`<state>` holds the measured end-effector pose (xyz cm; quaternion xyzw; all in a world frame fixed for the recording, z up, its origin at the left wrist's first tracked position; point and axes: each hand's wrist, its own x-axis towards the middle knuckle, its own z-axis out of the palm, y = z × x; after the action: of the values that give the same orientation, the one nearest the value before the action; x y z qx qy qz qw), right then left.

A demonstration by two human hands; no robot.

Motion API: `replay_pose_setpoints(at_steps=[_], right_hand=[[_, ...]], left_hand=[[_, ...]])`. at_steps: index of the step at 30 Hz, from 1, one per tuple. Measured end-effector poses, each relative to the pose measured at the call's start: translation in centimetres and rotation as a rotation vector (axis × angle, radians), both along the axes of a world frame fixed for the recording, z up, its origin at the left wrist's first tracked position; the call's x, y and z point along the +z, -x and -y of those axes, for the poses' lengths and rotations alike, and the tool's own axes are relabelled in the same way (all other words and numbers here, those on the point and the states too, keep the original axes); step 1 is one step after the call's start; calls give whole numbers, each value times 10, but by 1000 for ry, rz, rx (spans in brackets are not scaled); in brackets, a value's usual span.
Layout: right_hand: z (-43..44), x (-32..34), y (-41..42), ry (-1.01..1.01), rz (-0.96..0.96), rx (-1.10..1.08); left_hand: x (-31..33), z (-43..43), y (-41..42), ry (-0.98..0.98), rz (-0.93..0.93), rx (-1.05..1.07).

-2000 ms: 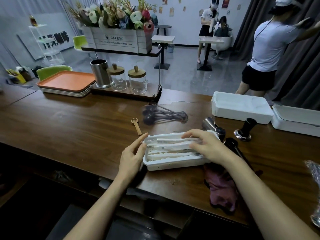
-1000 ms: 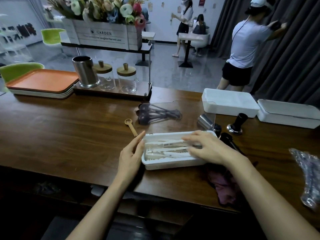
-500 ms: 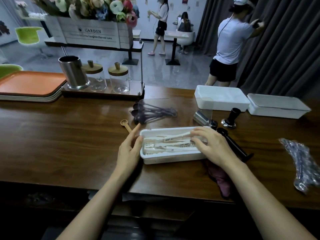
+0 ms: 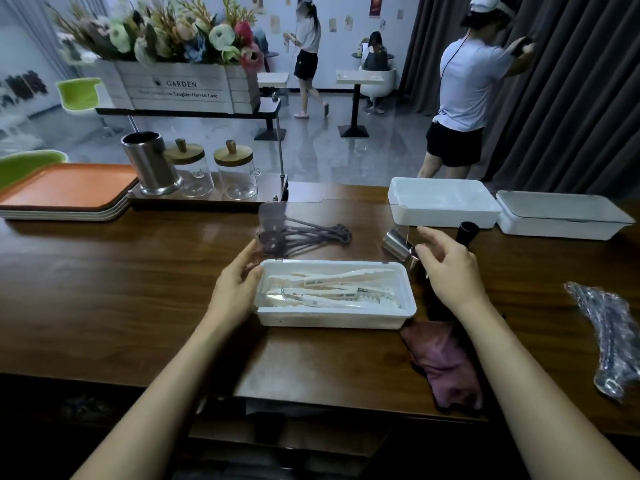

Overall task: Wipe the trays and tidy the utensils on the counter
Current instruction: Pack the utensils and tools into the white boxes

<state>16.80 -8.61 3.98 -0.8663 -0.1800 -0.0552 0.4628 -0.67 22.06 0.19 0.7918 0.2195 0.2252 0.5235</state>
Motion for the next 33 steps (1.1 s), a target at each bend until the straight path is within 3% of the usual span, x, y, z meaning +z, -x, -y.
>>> replay_pose_setpoints(at_steps=[4, 11, 17, 23, 27, 33], right_hand=[[-10, 2, -14, -119, -142, 114], [-10, 11, -16, -174, -106, 109], [12, 18, 23, -247, -206, 238], [33, -14, 61, -179, -284, 265], [35, -28, 74, 4, -247, 207], [27, -23, 83, 63, -283, 168]], left_hand=[[22, -4, -13, -21, 25, 45], [41, -1, -7, 26, 156, 72], [29, 5, 18, 102, 201, 57], [2, 16, 50, 197, 136, -7], [-16, 22, 61, 318, 90, -39], [-19, 25, 62, 98, 4, -62]])
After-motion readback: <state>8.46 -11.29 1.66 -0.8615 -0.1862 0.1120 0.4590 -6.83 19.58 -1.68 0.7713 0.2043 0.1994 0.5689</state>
